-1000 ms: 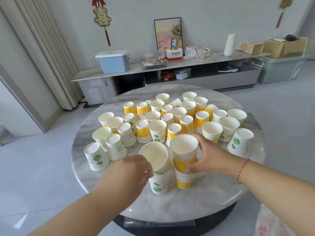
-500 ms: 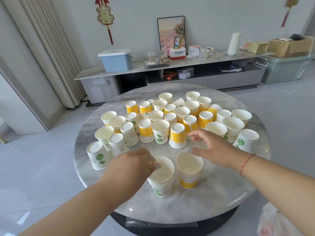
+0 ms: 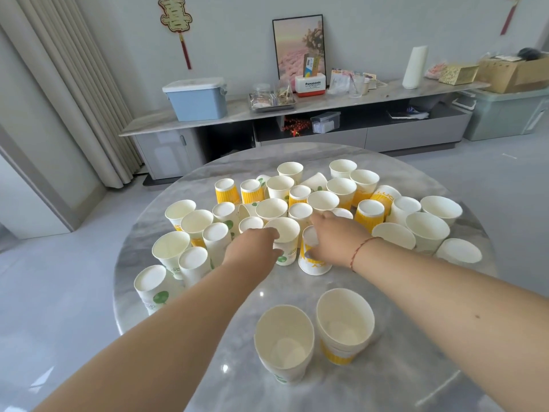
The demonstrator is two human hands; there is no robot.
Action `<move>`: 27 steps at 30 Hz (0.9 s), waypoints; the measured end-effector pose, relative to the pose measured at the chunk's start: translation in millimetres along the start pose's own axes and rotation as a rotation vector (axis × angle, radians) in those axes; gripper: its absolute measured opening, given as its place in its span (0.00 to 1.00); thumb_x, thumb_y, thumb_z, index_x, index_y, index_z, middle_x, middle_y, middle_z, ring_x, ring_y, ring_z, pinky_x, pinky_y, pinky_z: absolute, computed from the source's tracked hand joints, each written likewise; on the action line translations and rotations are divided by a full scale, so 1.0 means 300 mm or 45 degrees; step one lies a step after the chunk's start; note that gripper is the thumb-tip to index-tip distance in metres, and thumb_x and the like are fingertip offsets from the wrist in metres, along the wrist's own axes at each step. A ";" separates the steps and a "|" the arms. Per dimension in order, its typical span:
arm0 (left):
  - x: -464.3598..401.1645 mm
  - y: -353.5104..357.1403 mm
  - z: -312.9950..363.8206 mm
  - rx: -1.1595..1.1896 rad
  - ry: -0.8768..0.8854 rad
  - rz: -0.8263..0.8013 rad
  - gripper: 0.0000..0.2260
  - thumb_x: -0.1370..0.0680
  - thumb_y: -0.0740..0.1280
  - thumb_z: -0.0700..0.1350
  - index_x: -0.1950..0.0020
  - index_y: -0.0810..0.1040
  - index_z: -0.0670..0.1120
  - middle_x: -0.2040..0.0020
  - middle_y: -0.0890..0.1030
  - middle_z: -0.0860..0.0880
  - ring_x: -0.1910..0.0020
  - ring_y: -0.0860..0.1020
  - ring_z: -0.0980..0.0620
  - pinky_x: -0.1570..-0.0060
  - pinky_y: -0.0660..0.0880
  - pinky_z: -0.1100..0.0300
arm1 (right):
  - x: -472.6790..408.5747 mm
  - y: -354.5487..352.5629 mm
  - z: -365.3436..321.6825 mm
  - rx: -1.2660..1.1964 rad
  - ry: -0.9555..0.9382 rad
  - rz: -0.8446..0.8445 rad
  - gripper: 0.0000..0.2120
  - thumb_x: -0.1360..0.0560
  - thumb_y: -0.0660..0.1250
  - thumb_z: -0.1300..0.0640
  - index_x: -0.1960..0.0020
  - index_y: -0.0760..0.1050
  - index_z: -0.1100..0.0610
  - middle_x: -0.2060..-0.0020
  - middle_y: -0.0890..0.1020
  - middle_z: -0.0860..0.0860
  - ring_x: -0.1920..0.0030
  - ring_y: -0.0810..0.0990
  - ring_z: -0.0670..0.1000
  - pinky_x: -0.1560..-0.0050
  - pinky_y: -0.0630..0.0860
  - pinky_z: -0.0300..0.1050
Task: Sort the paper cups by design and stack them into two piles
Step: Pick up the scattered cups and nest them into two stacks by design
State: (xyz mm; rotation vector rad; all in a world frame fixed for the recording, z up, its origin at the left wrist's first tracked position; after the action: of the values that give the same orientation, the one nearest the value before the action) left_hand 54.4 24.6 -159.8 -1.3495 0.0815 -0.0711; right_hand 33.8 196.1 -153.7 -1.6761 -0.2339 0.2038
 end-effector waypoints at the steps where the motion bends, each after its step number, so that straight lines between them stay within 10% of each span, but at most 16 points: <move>1: -0.010 0.014 0.001 0.006 -0.010 -0.005 0.14 0.23 0.64 0.51 0.38 0.75 0.50 0.45 0.80 0.46 0.45 0.77 0.43 0.51 0.75 0.54 | -0.003 0.009 -0.006 0.013 -0.001 -0.003 0.31 0.31 0.68 0.44 0.35 0.63 0.55 0.38 0.71 0.55 0.41 0.75 0.59 0.55 0.72 0.48; 7: 0.024 0.011 -0.004 0.150 0.003 0.071 0.09 0.23 0.63 0.49 0.53 0.79 0.45 0.58 0.81 0.47 0.55 0.78 0.44 0.62 0.70 0.58 | 0.043 -0.003 0.001 -0.150 0.026 -0.015 0.23 0.35 0.70 0.51 0.46 0.63 0.56 0.52 0.72 0.56 0.59 0.72 0.56 0.70 0.65 0.43; 11: 0.113 -0.068 -0.037 0.361 -0.083 0.173 0.12 0.26 0.67 0.54 0.58 0.79 0.45 0.63 0.83 0.48 0.60 0.80 0.47 0.64 0.74 0.55 | 0.123 -0.134 0.045 -0.325 0.159 0.075 0.22 0.33 0.70 0.49 0.48 0.65 0.59 0.57 0.74 0.53 0.60 0.73 0.53 0.62 0.70 0.46; 18: 0.257 -0.227 -0.034 1.120 -0.221 0.167 0.11 0.28 0.72 0.52 0.62 0.82 0.44 0.67 0.85 0.47 0.65 0.84 0.47 0.52 0.81 0.48 | 0.265 -0.272 0.071 -2.071 0.122 0.238 0.17 0.33 0.73 0.62 0.51 0.67 0.58 0.54 0.75 0.58 0.59 0.78 0.53 0.58 0.82 0.47; 27: 0.478 -0.345 0.044 0.758 0.005 0.296 0.08 0.31 0.72 0.55 0.64 0.81 0.52 0.68 0.83 0.57 0.69 0.80 0.59 0.65 0.74 0.66 | 0.378 -0.206 -0.010 -1.416 -0.242 0.047 0.36 0.43 0.78 0.53 0.38 0.67 0.45 0.44 0.79 0.44 0.43 0.78 0.42 0.43 0.77 0.42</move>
State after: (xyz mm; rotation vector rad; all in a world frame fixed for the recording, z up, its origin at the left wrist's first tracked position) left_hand 198.0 0.7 -58.5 -0.7388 0.2028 0.0938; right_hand 141.6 230.8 -91.6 -2.7674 -0.5193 0.2858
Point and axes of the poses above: each hand's wrist, its own x-axis away from the middle knuckle, its own y-axis out of the palm, z = x × y, the point moved 1 cm from there along -x, towards the middle knuckle
